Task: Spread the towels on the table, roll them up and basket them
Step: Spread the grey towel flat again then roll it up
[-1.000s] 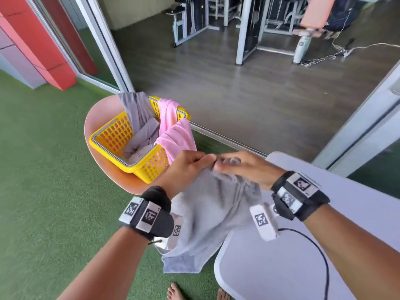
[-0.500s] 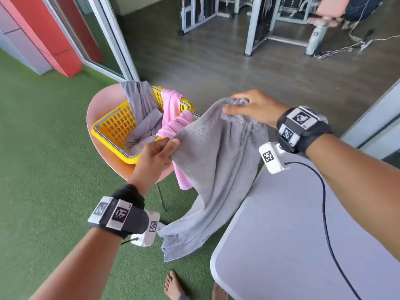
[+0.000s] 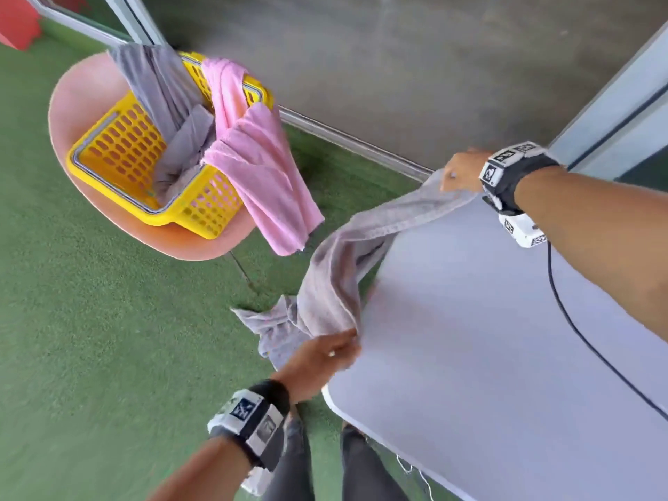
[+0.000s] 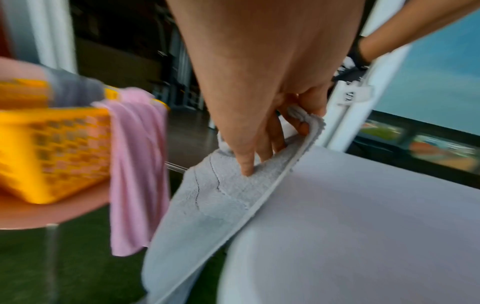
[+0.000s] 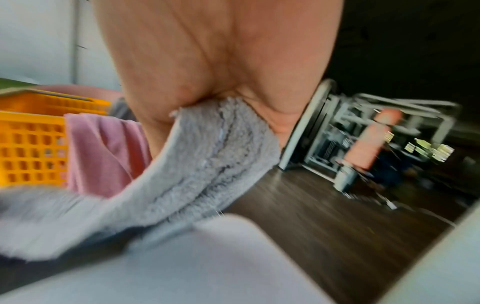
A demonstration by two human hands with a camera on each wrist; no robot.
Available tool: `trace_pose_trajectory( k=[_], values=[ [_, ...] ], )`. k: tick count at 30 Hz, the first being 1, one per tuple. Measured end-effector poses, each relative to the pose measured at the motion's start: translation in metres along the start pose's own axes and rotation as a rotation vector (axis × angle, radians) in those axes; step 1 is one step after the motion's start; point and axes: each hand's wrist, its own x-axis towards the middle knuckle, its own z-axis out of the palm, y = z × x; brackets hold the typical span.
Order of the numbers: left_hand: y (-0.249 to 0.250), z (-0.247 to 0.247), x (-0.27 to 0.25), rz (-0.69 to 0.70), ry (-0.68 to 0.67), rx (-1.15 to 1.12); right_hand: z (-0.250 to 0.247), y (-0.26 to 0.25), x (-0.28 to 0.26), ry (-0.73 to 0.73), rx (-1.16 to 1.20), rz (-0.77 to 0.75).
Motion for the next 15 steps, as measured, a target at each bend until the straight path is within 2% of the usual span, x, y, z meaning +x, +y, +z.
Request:
trace_pose_trajectory(
  k=[4,5,7,9,10,11,13,14,15],
  values=[
    [0.025,0.109,0.038,0.071,-0.259,0.072,0.067,0.107,-0.001,-0.03,-0.002,0.23],
    [0.035,0.133,0.045,0.089,-0.331,0.09,0.076,0.126,-0.012,-0.032,-0.036,0.328],
    [0.059,0.173,0.051,0.125,-0.561,0.106,0.096,0.149,-0.04,0.004,-0.017,0.52],
    [0.074,0.197,0.054,0.227,-0.711,0.238,0.115,0.151,-0.061,0.095,-0.009,0.59],
    [0.076,0.201,0.056,0.289,-0.693,0.342,0.126,0.148,-0.065,0.143,-0.001,0.631],
    [0.071,0.201,0.059,0.328,-0.612,0.444,0.131,0.135,-0.072,0.178,0.005,0.628],
    [0.05,0.183,0.068,0.413,-0.337,0.739,0.154,0.118,-0.073,0.2,0.139,0.436],
    [0.035,0.169,0.075,0.406,-0.275,0.894,0.166,0.102,-0.076,0.169,0.215,0.324],
    [0.019,0.154,0.083,0.391,-0.286,1.029,0.185,0.089,-0.08,0.1,0.278,0.277]
  ],
)
